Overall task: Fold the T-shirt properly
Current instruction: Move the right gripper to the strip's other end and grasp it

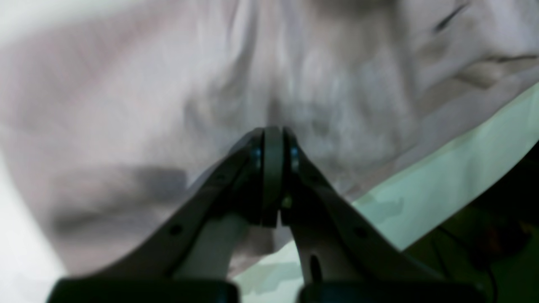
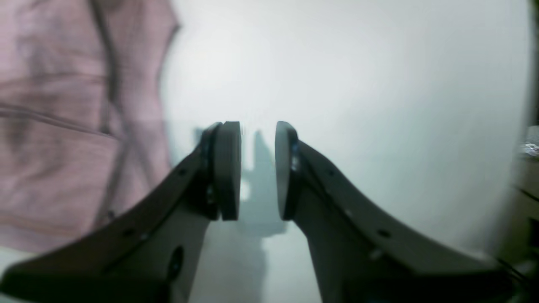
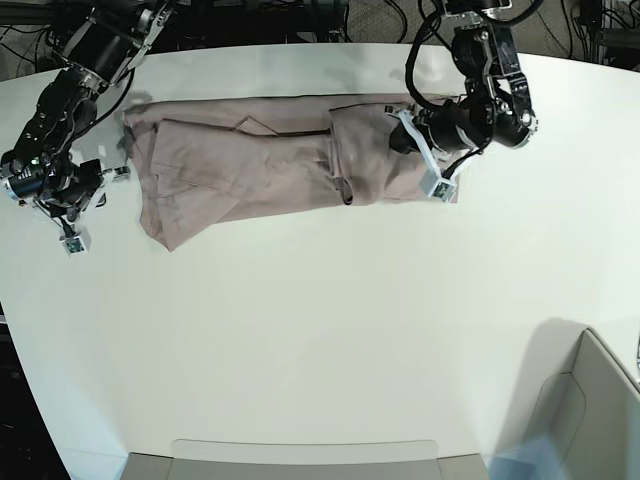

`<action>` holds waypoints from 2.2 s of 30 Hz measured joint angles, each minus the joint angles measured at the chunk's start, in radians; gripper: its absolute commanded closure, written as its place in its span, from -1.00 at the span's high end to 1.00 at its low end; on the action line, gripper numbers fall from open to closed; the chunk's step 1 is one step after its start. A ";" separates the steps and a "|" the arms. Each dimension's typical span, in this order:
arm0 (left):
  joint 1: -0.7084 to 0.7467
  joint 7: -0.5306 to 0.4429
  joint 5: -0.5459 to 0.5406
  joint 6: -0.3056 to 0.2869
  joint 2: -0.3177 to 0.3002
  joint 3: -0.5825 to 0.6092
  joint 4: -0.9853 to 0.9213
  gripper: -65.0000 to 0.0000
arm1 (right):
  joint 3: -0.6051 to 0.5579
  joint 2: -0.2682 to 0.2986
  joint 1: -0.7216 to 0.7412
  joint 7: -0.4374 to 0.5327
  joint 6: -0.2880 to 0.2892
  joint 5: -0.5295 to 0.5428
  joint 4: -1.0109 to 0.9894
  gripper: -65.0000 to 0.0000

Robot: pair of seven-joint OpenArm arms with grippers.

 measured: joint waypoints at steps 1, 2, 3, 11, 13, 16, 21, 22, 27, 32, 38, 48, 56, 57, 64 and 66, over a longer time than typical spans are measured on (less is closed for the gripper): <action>0.000 0.000 0.000 0.000 0.000 0.000 -0.001 -1.00 | 0.000 -0.006 -0.006 0.004 0.000 0.056 -0.018 -0.54; -0.002 -0.001 -0.001 -0.002 0.000 0.000 0.001 -1.00 | -0.002 -0.008 -0.018 0.003 0.000 0.120 -0.027 -0.54; -0.004 -0.001 0.000 -0.003 0.000 0.000 0.003 -1.00 | -0.002 -0.008 -0.033 0.003 0.000 0.200 -0.029 -0.54; -0.003 0.000 -0.001 -0.003 0.000 0.000 0.003 -1.00 | 0.006 0.041 -0.058 0.002 0.000 0.396 -0.035 -0.54; -0.003 0.000 -0.001 -0.003 -0.003 0.000 0.003 -1.00 | 0.006 0.047 -0.074 0.004 0.000 0.396 -0.055 -0.54; -0.004 -0.001 -0.006 -0.003 -0.023 0.003 0.003 -1.00 | 0.050 0.036 -0.092 0.002 0.000 0.402 -0.104 -0.54; -0.003 0.000 -0.005 -0.003 -0.023 0.000 0.003 -1.00 | 0.056 0.050 -0.091 0.002 0.000 0.398 -0.215 -0.54; -0.004 -0.001 -0.007 -0.003 -0.022 0.000 0.003 -1.00 | 0.056 0.052 -0.092 0.002 0.000 0.397 -0.224 -0.54; -0.003 -0.001 -0.008 -0.004 -0.023 0.001 0.003 -1.00 | 0.058 0.067 -0.100 0.022 0.000 0.421 -0.264 -0.54; -0.003 -0.001 -0.008 -0.004 -0.029 0.002 0.003 -1.00 | 0.058 0.069 -0.101 0.029 -0.001 0.446 -0.280 -0.37; -0.003 0.000 -0.008 -0.004 -0.035 0.002 0.003 -1.00 | 0.058 0.090 -0.106 0.033 0.000 0.444 -0.275 -0.23; -0.003 0.000 -0.008 -0.008 -0.037 0.002 0.003 -1.00 | 0.060 0.053 -0.090 0.043 0.000 0.447 -0.288 -0.23; -0.003 0.000 -0.007 -0.008 -0.037 0.003 0.003 -1.00 | -0.032 0.002 -0.072 0.044 0.000 0.493 -0.290 -0.23; -0.003 0.000 -0.007 -0.008 -0.037 0.003 0.003 -1.00 | -0.040 -0.002 -0.075 0.043 0.000 0.512 -0.292 -0.23; -0.003 -0.001 -0.007 -0.008 -0.037 0.003 0.003 -1.00 | -0.087 -0.024 -0.078 0.045 0.000 0.529 -0.294 -0.23; -0.003 0.000 -0.007 -0.008 -0.037 0.003 0.003 -1.00 | -0.085 -0.031 -0.077 0.045 0.000 0.517 -0.293 -0.33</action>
